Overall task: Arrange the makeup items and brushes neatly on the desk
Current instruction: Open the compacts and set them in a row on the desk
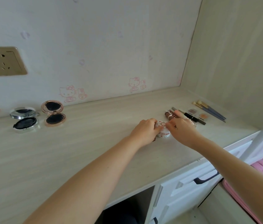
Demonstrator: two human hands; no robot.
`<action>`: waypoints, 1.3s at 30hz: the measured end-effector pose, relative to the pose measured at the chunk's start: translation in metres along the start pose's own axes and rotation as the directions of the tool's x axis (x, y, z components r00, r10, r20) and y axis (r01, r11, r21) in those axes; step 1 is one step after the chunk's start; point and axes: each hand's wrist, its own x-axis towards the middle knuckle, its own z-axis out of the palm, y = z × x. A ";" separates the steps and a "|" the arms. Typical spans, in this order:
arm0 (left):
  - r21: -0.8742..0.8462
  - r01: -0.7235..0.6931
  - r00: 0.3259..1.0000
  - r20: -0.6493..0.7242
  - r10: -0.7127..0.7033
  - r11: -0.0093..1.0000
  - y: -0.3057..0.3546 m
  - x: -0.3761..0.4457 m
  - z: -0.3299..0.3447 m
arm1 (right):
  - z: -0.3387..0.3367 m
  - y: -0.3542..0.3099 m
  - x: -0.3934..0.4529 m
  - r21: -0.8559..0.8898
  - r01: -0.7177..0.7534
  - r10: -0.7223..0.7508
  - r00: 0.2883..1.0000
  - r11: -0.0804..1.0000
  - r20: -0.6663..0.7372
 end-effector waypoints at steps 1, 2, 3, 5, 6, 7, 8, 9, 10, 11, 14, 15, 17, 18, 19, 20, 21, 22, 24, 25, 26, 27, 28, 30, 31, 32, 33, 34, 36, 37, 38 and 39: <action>-0.004 -0.009 1.000 -0.006 0.009 1.000 0.000 -0.002 0.000 | 0.001 0.000 -0.001 0.005 0.003 -0.003 1.000 1.000 -0.009; -0.002 -0.020 1.000 -0.013 0.020 1.000 0.001 -0.003 0.000 | 0.003 0.002 -0.002 0.014 0.004 -0.003 1.000 1.000 -0.015; 0.001 -0.032 0.999 -0.021 0.032 0.999 0.001 -0.005 0.000 | 0.005 0.003 -0.003 0.037 -0.010 0.010 1.000 0.999 -0.021; -0.005 -0.051 0.998 -0.034 0.050 0.999 0.001 -0.008 0.000 | 0.007 0.007 -0.004 0.116 -0.058 0.060 0.998 0.992 -0.019; -0.020 -0.054 0.998 -0.041 0.054 0.998 0.002 -0.009 0.000 | 0.008 0.009 -0.004 0.146 -0.073 0.075 0.997 0.987 -0.008; -0.042 -0.055 0.997 -0.049 0.053 0.998 0.002 -0.011 0.000 | 0.008 0.010 -0.005 0.170 -0.080 0.081 0.997 0.982 0.002; -0.068 -0.054 0.997 -0.058 0.050 0.996 0.002 -0.012 0.000 | 0.008 0.010 -0.005 0.192 -0.081 0.082 0.997 0.978 0.001; -0.098 -0.054 0.997 -0.066 0.047 0.994 0.002 -0.013 0.000 | 0.007 0.009 -0.006 0.215 -0.083 0.087 0.996 0.973 -0.008; -0.129 -0.056 0.996 -0.075 0.047 0.990 0.002 -0.014 0.000 | 0.007 0.009 -0.006 0.235 -0.085 0.094 0.995 0.968 -0.025; -0.154 -0.062 0.995 -0.085 0.049 0.986 0.002 -0.016 0.001 | 0.006 0.008 -0.006 0.247 -0.091 0.103 0.994 0.965 -0.039; -0.163 -0.085 0.990 -0.124 0.065 0.983 0.003 -0.020 0.005 | 0.003 0.009 -0.005 0.342 -0.102 0.123 0.992 0.934 -0.038; -0.160 -0.097 0.987 -0.144 0.074 0.982 0.003 -0.021 0.006 | 0.003 0.009 -0.006 0.413 -0.111 0.132 0.991 0.904 -0.023; -0.166 -0.125 0.977 -0.195 0.092 0.978 0.004 -0.024 0.005 | 0.002 0.006 -0.010 0.587 -0.141 0.164 0.986 0.797 0.015; -0.174 -0.136 0.972 -0.214 0.097 0.975 0.005 -0.025 0.003 | 0.002 0.002 -0.012 0.655 -0.154 0.178 0.984 0.740 0.030; -0.188 -0.146 0.969 -0.225 0.102 0.971 0.005 -0.027 0.001 | 0.001 -0.001 -0.013 0.706 -0.167 0.192 0.980 0.688 0.045; -0.207 -0.155 0.968 -0.227 0.107 0.966 0.004 -0.028 -0.003 | -0.001 -0.005 -0.014 0.752 -0.182 0.204 0.977 0.634 0.064; -0.229 -0.163 0.969 -0.222 0.111 0.960 0.003 -0.030 -0.007 | -0.003 -0.010 -0.014 0.796 -0.197 0.210 0.973 0.572 0.090; -0.249 -0.174 0.969 -0.217 0.120 0.953 0.002 -0.033 -0.013 | -0.006 -0.014 -0.014 0.835 -0.208 0.206 0.972 0.508 0.117; -0.251 -0.205 0.963 -0.226 0.149 0.946 -0.003 -0.039 -0.024 | -0.013 -0.025 -0.016 0.888 -0.223 0.170 0.971 0.402 0.167; -0.235 -0.219 0.957 -0.240 0.162 0.947 -0.006 -0.042 -0.030 | -0.016 -0.031 -0.016 0.902 -0.232 0.151 0.970 0.365 0.188; -0.219 -0.226 0.952 -0.256 0.168 0.949 -0.010 -0.046 -0.036 | -0.017 -0.038 -0.017 0.910 -0.241 0.134 0.969 0.337 0.207; -0.213 -0.229 0.947 -0.273 0.167 0.950 -0.013 -0.051 -0.042 | -0.018 -0.045 -0.017 0.916 -0.251 0.117 0.967 0.314 0.225; -0.221 -0.231 0.943 -0.291 0.162 0.948 -0.016 -0.056 -0.047 | -0.017 -0.052 -0.017 0.919 -0.260 0.097 0.965 0.296 0.242; -0.269 -0.236 0.933 -0.332 0.140 0.934 -0.022 -0.067 -0.059 | -0.016 -0.067 -0.016 0.927 -0.272 0.043 0.962 0.259 0.271; -0.295 -0.230 0.930 -0.346 0.121 0.928 -0.026 -0.074 -0.065 | -0.015 -0.074 -0.016 0.930 -0.280 0.013 0.958 0.236 0.285; -0.317 -0.221 0.929 -0.356 0.100 0.922 -0.029 -0.079 -0.070 | -0.012 -0.082 -0.016 0.932 -0.290 -0.014 0.954 0.216 0.300; -0.337 -0.211 0.929 -0.361 0.082 0.918 -0.033 -0.085 -0.076 | -0.010 -0.089 -0.016 0.932 -0.298 -0.038 0.949 0.205 0.312; -0.358 -0.199 0.931 -0.361 0.061 0.912 -0.037 -0.090 -0.081 | -0.008 -0.096 -0.015 0.930 -0.305 -0.055 0.945 0.205 0.322; -0.403 -0.170 0.935 -0.354 0.018 0.899 -0.045 -0.100 -0.092 | -0.003 -0.112 -0.015 0.924 -0.315 -0.078 0.938 0.216 0.337; -0.420 -0.156 0.936 -0.351 -0.001 0.894 -0.049 -0.105 -0.096 | 0.000 -0.120 -0.014 0.920 -0.310 -0.086 0.937 0.240 0.338; -0.433 -0.142 0.937 -0.349 -0.020 0.890 -0.054 -0.110 -0.100 | 0.003 -0.128 -0.015 0.913 -0.297 -0.093 0.938 0.279 0.333; -0.446 -0.129 0.937 -0.346 -0.038 0.885 -0.059 -0.115 -0.103 | 0.007 -0.137 -0.015 0.904 -0.280 -0.100 0.940 0.323 0.327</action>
